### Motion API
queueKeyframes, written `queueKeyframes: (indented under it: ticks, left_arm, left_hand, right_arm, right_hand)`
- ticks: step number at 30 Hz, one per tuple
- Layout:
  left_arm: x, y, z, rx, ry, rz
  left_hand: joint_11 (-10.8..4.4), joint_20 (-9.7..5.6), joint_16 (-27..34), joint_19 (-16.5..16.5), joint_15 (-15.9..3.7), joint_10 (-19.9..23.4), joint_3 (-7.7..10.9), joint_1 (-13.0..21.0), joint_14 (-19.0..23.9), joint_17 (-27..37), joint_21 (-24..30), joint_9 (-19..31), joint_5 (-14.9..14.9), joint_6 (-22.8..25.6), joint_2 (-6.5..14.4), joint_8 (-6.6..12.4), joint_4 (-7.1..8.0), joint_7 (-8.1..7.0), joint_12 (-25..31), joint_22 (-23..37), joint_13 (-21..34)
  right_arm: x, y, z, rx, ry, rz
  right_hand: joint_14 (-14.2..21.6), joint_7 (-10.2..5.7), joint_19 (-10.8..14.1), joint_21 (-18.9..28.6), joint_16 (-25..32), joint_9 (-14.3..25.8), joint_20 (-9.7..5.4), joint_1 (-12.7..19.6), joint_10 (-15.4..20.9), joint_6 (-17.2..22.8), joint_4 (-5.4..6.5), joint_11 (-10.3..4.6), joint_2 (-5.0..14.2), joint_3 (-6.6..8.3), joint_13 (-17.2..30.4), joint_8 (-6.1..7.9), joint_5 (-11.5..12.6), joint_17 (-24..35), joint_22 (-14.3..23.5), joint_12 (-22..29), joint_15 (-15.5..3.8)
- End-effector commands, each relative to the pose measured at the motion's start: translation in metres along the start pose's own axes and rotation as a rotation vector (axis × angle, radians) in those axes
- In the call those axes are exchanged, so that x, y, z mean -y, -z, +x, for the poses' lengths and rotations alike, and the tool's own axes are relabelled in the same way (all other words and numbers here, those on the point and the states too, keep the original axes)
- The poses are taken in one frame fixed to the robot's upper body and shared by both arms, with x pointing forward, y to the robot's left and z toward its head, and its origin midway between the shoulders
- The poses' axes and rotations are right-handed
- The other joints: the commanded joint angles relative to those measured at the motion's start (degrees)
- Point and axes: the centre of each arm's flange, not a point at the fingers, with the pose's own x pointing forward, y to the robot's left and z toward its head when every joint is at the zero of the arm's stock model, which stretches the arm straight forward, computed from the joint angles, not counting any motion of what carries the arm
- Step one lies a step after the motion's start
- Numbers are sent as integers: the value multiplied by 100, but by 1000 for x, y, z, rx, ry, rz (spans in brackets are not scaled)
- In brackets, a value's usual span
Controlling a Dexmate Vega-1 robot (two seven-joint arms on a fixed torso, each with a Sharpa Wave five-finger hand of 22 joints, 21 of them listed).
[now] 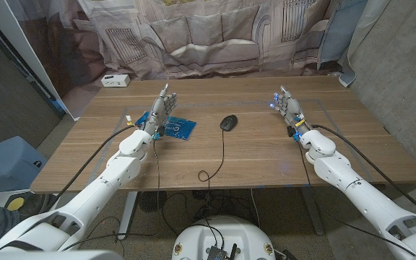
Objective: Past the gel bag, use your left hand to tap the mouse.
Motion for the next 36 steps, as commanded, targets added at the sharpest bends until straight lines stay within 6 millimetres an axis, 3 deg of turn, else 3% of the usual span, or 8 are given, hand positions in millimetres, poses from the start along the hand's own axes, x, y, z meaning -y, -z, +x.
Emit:
queueKeyframes:
  ticks: [1,13,26,36]
  left_arm:
    - [2,-5,4,75,6,54]
    - [12,-27,-6,152,45,179]
    - [39,-30,-13,199,123,214]
    - [37,-35,-28,287,62,286]
  left_hand:
    - [-23,11,77,136,8,167,31,73,145,5,55,13,22,196,-5,84,-28,-7,83,16,-22]
    - [-50,40,115,288,-45,415,33,128,387,1,64,15,25,424,22,116,-71,-54,159,17,-73]
    - [-49,94,156,459,-51,596,20,165,652,0,84,18,24,601,19,129,-108,-51,203,16,-102]
    - [-75,143,179,616,-93,830,-7,195,899,0,93,22,22,869,-6,171,-147,-72,262,15,-120]
  right_arm:
    - [3,1,-9,-19,18,-10]
    - [2,-8,-19,11,12,-24]
    - [18,-22,-33,25,-23,-28]
    - [15,-21,-37,39,11,-29]
  right_hand:
    - [0,-14,77,20,30,26,22,33,30,-2,4,40,-7,31,5,26,29,3,24,35,73]
    - [22,-37,100,-4,32,26,33,39,74,14,-7,17,6,29,2,43,24,-6,25,43,62]
    - [42,-45,129,-31,33,26,46,39,109,88,-14,37,31,29,-1,78,18,-12,26,45,63]
    - [80,-35,153,-52,43,26,53,33,156,108,-19,35,37,22,-3,85,13,-17,27,55,61]
